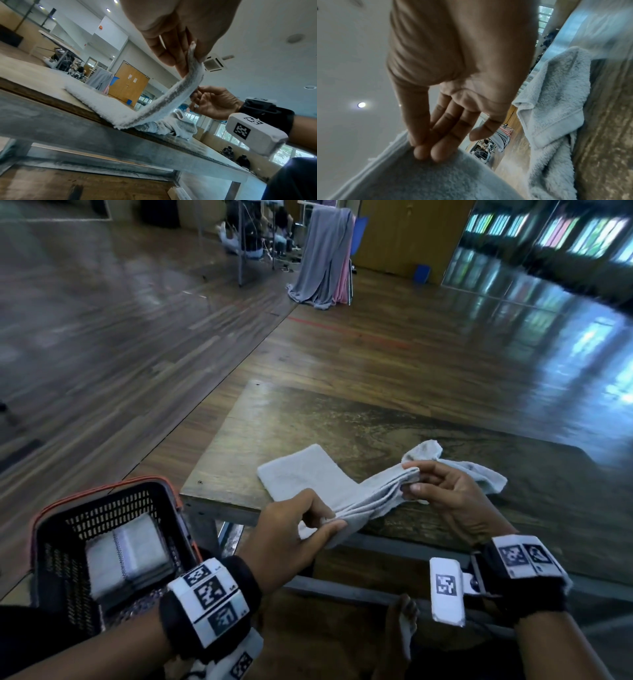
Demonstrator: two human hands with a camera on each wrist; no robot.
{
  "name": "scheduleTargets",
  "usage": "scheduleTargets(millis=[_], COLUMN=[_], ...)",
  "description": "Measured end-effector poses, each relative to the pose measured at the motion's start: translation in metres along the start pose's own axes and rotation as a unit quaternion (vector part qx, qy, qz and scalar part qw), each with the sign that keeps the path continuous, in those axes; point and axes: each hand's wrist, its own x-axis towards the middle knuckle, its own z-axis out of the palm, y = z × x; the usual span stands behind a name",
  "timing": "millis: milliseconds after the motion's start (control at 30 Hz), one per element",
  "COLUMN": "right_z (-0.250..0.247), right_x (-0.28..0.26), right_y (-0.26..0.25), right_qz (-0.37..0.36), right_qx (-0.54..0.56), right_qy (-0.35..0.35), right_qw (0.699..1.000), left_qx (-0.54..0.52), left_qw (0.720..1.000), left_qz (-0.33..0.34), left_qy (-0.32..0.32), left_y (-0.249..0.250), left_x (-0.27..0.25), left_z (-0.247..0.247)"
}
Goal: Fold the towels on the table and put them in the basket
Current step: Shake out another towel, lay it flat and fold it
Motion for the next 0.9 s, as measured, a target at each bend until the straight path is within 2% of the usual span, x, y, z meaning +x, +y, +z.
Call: scheduleTargets(millis=[100,233,533,700,900], right_z=[0.008,0.023,0.057,0.068,0.086], right_x=[0.021,0.064,0.153,0.174,0.177], right_y=[0.006,0.019,0.059,0.071,0.070], right_qz=[-0.006,-0.006,0.024,0.039,0.079], right_qx=[-0.070,-0.100,-0.251,-0.362,-0.465], right_qy=[0.024,0.038,0.106,0.086,0.029], right_qw=[0.997,0.994,0.962,0.927,0.881], left_qx=[0.024,0.074,0.222,0.300,0.287], left_qw=[0.999,0.996,0.952,0.923,0.911], left_qz=[-0.017,-0.037,-0.209,-0.242,-0.294], left_qy=[0.012,0.016,0.026,-0.009,-0.042], left_y=[-0.011,-0.040,-0.117,-0.139,-0.146], left_x=[0.003,0.019,0.051,0.054,0.055], left_z=[-0.009,-0.022,-0.019,-0.017,-0.023])
